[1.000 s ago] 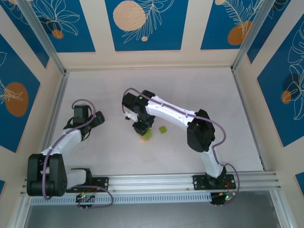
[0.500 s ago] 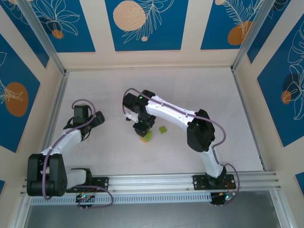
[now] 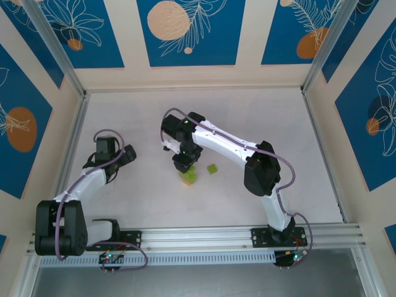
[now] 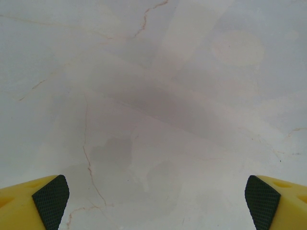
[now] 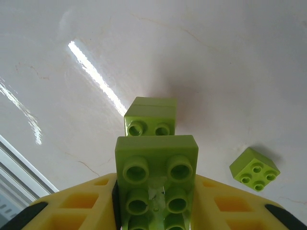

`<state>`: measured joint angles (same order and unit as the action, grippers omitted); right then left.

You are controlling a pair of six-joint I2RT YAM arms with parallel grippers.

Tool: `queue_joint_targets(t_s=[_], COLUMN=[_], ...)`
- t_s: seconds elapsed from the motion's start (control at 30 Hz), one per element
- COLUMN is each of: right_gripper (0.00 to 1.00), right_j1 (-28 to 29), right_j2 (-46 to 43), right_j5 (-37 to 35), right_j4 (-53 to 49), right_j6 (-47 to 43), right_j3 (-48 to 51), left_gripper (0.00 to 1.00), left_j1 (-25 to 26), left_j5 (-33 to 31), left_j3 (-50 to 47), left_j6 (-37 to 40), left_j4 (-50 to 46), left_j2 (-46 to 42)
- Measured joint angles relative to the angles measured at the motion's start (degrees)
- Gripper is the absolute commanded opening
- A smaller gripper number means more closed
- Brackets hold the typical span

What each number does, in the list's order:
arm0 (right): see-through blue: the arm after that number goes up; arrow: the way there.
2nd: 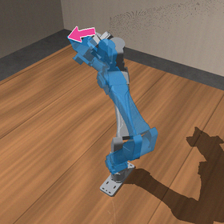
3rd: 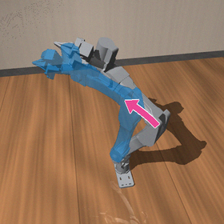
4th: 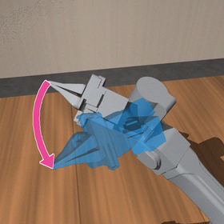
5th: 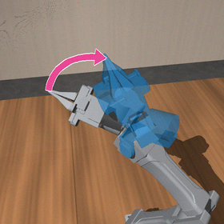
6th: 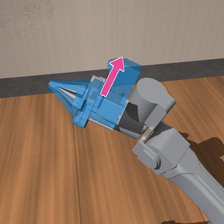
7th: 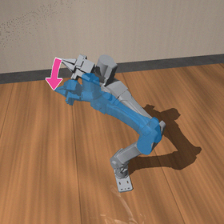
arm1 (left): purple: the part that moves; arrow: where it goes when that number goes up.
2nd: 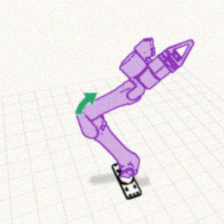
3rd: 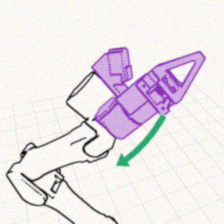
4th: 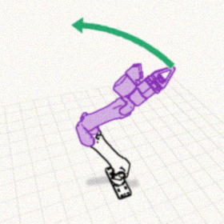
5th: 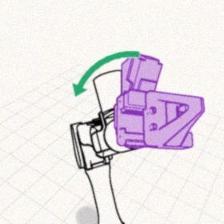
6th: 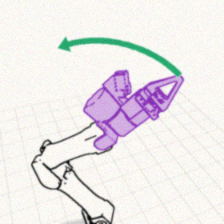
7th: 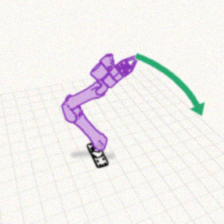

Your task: Assemble a carrot with lego

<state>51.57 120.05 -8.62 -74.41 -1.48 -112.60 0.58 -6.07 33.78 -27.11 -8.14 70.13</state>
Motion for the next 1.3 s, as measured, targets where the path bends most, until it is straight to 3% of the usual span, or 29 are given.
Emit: queue_joint_targets(t_s=[0.17,0.6,0.87,1.13,1.3], right_gripper=[0.38,0.38,0.38,0.47,0.47], right_j1=[-2.1,-17.53,-19.3,-19.37,-19.47], right_j2=[-0.02,5.01,11.65,11.87,11.85], right_j5=[-0.44,-4.39,-4.48,-4.5,-4.26], right_j4=[0.0,6.64,12.55,15.34,16.52], right_j6=[0.92,6.27,8.35,9.22,9.42], right_j3=[-1.55,-3.61,0.04,1.62,3.23], left_gripper=[0.97,0.97,0.97,0.97,0.97], left_j1=[0.0,0.0,0.0,0.0,0.0], left_j5=[0.0,0.02,0.02,0.02,0.02], left_j3=[0.0,0.0,0.0,0.0,0.0], left_j6=[0.0,0.0,0.0,0.0,0.0], left_j4=[0.0,0.02,0.02,0.02,0.02], left_j2=[0.0,0.0,0.15,0.57,0.72])
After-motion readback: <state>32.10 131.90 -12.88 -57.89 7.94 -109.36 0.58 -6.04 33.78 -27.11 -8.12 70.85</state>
